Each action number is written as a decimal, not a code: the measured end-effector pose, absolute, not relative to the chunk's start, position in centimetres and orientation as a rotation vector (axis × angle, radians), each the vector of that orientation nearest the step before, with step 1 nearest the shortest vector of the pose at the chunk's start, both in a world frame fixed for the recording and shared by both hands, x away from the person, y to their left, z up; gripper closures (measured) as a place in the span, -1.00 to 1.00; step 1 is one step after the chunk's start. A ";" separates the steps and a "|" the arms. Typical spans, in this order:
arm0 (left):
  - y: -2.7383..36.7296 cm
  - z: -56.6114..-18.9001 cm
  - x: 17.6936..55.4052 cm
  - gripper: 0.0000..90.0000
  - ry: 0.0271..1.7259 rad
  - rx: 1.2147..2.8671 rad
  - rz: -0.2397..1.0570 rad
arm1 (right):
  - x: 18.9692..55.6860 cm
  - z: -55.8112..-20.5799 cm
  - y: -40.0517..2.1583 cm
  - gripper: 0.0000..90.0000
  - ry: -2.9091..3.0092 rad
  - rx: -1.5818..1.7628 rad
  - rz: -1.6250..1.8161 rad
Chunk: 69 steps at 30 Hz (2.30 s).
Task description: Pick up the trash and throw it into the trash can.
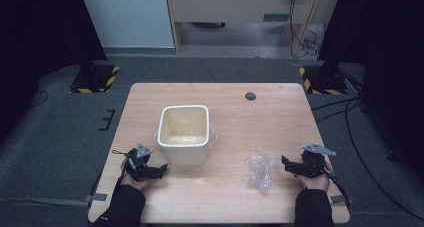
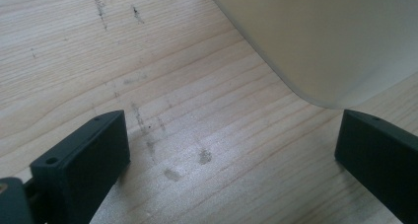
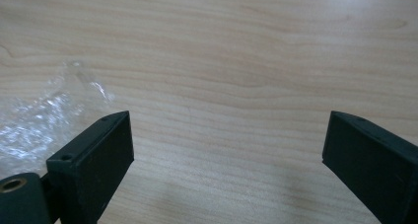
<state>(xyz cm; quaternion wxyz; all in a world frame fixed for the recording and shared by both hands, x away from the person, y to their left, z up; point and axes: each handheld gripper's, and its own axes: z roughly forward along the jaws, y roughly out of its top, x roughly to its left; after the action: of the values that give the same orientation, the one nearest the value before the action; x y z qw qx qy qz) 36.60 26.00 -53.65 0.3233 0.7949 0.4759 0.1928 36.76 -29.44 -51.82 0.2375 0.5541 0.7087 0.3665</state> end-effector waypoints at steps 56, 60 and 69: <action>26.0 -53.6 36.6 -1.00 1.243 2.089 0.504 | 32.9 -42.3 -23.5 -0.93 1.888 1.265 1.318; 26.0 -53.6 36.6 -1.00 1.243 2.089 0.503 | 33.3 -43.4 -23.1 -0.93 1.908 1.288 1.320; 26.0 -53.6 36.6 -1.00 1.243 2.089 0.503 | 34.2 -46.3 -22.6 -0.93 1.965 1.358 1.258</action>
<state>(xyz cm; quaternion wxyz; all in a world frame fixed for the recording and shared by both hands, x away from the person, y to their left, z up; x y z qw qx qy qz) 36.65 26.02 -53.65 0.3236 0.7963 0.4737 0.1918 34.15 -22.57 -46.26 0.2191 0.4907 0.7102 0.4548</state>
